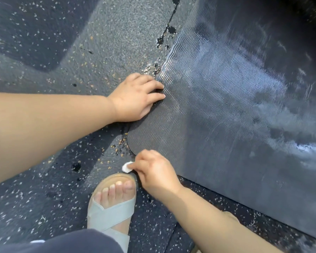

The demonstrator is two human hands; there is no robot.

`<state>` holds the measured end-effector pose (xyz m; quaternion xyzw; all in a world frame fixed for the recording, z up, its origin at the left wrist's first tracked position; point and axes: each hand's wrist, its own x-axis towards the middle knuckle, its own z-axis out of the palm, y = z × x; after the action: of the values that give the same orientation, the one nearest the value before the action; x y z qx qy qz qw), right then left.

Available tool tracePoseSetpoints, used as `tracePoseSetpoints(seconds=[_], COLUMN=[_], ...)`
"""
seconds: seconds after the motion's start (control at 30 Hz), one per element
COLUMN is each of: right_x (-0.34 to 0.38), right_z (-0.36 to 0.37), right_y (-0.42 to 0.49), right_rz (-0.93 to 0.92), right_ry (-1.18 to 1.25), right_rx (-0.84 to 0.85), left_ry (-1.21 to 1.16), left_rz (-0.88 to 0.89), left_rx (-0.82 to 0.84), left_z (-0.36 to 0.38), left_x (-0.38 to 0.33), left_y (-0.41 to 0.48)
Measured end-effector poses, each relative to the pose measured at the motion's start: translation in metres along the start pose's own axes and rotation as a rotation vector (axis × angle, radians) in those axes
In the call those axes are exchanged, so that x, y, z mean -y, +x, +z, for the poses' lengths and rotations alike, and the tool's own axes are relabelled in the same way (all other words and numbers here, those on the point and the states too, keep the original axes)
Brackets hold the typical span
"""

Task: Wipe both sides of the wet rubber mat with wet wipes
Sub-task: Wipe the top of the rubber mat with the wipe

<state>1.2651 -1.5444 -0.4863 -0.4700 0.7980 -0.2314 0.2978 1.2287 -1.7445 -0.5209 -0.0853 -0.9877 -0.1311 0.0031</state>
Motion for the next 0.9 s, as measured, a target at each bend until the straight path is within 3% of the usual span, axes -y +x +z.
tracePoseSetpoints(seconds=[0.13, 0.2, 0.33, 0.53, 0.63, 0.73, 0.83, 0.9], right_x=[-0.031, -0.052, -0.061, -0.018, -0.029, -0.056, -0.072, -0.065], right_z=[-0.038, -0.059, -0.051, -0.001, -0.016, -0.05, -0.062, -0.05], right_y=[0.019, 0.041, 0.04, -0.053, -0.056, -0.022, -0.005, -0.017], right_rz=[0.241, 0.393, 0.465, 0.142, 0.292, 0.491, 0.668, 0.673], right_ry=[0.027, 0.004, -0.112, -0.083, 0.114, 0.132, 0.085, 0.048], right_rx=[-0.384, -0.48, -0.411, -0.14, -0.295, -0.476, -0.453, -0.357], left_ry=[0.018, 0.02, -0.007, -0.047, -0.047, -0.058, -0.073, -0.096], left_rz=[0.092, 0.107, 0.074, 0.061, 0.092, 0.115, 0.114, 0.09], left_rx=[-0.008, -0.005, -0.009, -0.043, -0.046, -0.043, -0.018, 0.002], left_z=[0.002, 0.003, 0.003, 0.003, 0.004, 0.003, 0.002, 0.001], left_x=[-0.016, -0.02, -0.025, -0.033, -0.039, -0.043, -0.05, -0.056], left_y=[-0.015, -0.02, -0.022, -0.027, -0.029, -0.028, -0.024, -0.021])
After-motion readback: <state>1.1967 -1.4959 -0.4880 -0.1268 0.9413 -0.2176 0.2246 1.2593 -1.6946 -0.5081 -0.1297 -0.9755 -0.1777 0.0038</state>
